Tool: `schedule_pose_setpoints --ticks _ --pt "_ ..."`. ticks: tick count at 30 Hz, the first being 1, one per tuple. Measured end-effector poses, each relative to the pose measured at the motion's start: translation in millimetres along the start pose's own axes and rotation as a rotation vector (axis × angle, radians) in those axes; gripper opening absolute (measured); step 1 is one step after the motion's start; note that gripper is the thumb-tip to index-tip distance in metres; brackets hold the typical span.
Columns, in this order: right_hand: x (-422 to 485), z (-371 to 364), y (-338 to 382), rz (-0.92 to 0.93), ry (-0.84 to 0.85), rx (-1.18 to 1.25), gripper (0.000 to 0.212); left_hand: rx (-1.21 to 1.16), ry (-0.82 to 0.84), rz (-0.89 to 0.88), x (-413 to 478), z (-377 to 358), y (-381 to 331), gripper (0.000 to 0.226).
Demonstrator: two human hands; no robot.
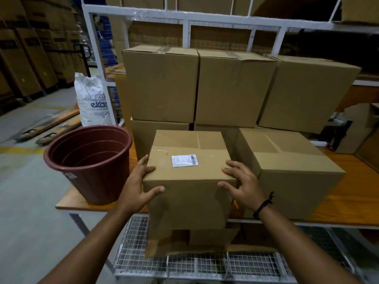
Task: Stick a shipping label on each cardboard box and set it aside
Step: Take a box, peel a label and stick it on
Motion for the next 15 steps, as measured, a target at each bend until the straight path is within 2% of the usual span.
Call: schedule_pose_setpoints --ticks 3,7,9,11,13,15 --pt "18.7 14.0 8.4 -0.016 -0.008 -0.131 0.051 0.005 -0.029 -0.062 12.4 12.3 -11.4 0.055" --pt "56.5 -1.7 30.8 -0.054 0.195 -0.319 0.021 0.059 -0.003 -0.07 39.9 19.3 -27.0 0.044" --pt "72.1 -19.9 44.0 -0.034 0.272 -0.348 0.027 0.072 0.105 -0.047 46.3 10.3 -26.6 0.042" --pt "82.8 -35.3 49.2 -0.051 0.351 -0.373 0.043 0.092 0.193 -0.028 45.7 0.9 -20.2 0.037" --pt "92.2 -43.8 45.2 -0.135 0.454 -0.348 0.053 0.081 0.195 -0.026 45.4 0.2 -14.5 0.037" --pt "97.8 -51.6 39.4 -0.235 0.586 -0.267 0.052 0.09 0.185 -0.035 46.1 0.2 -13.2 0.037"
Point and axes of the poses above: each hand's wrist, its own x-axis towards the middle knuckle, its own z-axis out of the back of the hand, y = z × x, the point moved 10 cm from there along x, towards the middle knuckle, and after that the axes turned 2 degrees about y, right-handed, at the moved point
